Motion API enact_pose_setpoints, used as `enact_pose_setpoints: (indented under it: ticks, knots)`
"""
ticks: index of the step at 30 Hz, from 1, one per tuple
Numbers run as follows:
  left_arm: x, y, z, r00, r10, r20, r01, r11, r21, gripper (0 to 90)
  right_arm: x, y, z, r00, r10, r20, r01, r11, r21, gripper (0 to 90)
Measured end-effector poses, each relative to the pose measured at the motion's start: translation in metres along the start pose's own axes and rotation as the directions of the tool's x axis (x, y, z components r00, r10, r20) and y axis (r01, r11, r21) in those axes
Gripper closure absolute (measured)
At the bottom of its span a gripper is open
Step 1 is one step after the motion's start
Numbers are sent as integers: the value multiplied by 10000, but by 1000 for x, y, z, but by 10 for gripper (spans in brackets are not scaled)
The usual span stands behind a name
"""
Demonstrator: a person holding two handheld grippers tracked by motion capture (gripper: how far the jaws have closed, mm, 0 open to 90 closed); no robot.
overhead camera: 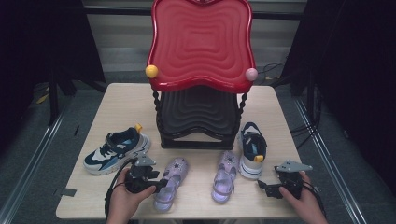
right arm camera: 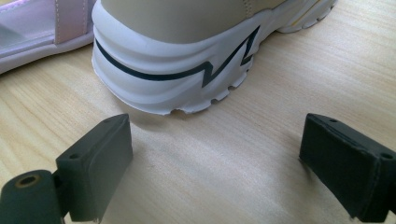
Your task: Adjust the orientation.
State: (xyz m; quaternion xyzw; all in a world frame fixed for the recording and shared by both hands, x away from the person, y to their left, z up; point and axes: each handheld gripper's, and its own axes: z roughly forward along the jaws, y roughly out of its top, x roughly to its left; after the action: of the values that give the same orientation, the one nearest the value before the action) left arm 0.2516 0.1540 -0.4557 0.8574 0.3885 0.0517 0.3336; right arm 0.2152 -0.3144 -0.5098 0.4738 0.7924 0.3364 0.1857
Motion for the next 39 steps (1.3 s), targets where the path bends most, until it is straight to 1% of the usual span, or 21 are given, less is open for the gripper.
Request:
enact_pose_setpoints:
  ticks: [2, 3, 4, 6, 8, 10, 11, 15, 17, 21, 26, 27, 29, 33, 34, 36, 39]
  knots:
    - [-2, 0, 2, 9997, 88, -220, -92, 9998, -155, 503, 0, 0, 0, 10000, 4, 1, -4, 10000, 1, 87]
    - [-2, 0, 2, 9997, 88, -220, -92, 9998, -155, 503, 0, 0, 0, 10000, 4, 1, -4, 10000, 1, 87]
    - [-2, -2, 4, 9992, 254, -308, -264, 9992, -314, 511, 0, 0, 0, 10000, 5, 2, -5, 10000, 2, 86]
    - [-1, -3, 5, 9990, 229, -393, -244, 9989, -398, 508, 0, 0, 0, 10000, -2, 2, 2, 10000, 0, 86]
    - [0, -3, 6, 9985, 314, -443, -333, 9984, -448, 511, 0, 0, 0, 10000, -3, 1, 3, 10000, 0, 86]
    - [0, -4, 7, 9985, 308, -457, -332, 9981, -522, 525, 0, 0, 0, 10000, -1, 1, 1, 10000, 1, 86]
    - [1, -4, 8, 9978, 402, -532, -430, 9977, -526, 529, 0, 0, 0, 10000, -1, 1, 1, 10000, 0, 86]
    - [1, -4, 9, 9972, 523, -530, -557, 9964, -647, 566, 0, 0, 0, 10000, -4, 2, 4, 10000, 0, 86]
    - [2, -5, 10, 9969, 624, -476, -662, 9944, -820, 590, 0, 0, 0, 10000, -2, 2, 2, 10000, 1, 86]
    - [2, -7, 10, 9972, 697, -276, -720, 9928, -960, 627, 0, 0, 0, 10000, -3, 3, 3, 10000, 1, 86]
    - [1, -8, 11, 9974, 697, -192, -714, 9913, -1110, 658, 0, 0, 0, 10000, 2, 0, -2, 10000, 2, 86]
    - [2, -8, 10, 9972, 731, -137, -742, 9913, -1087, 675, 0, 0, 0, 10000, -4, 0, 4, 10000, 1, 86]
    - [4, -9, 10, 9979, 640, 22, -633, 9909, -1191, 737, 0, 0, 0, 10000, -2, 0, 2, 10000, 2, 86]
    - [3, -9, 9, 9970, 770, -58, -772, 9901, -1171, 779, 0, 0, 0, 10000, -2, 1, 2, 10000, 0, 86]
    - [3, -9, 9, 9961, 876, -59, -876, 9886, -1228, 787, 0, 0, 0, 10000, -1, 1, 1, 10000, 2, 86]
    - [4, -10, 9, 9962, 868, -108, -875, 9880, -1275, 799, 0, 0, 0, 10000, -5, 1, 5, 10000, 0, 86]
    - [5, -10, 8, 9961, 879, -61, -879, 9867, -1365, 807, 0, 0, 0, 10000, 4, -1, -4, 10000, 3, 86]
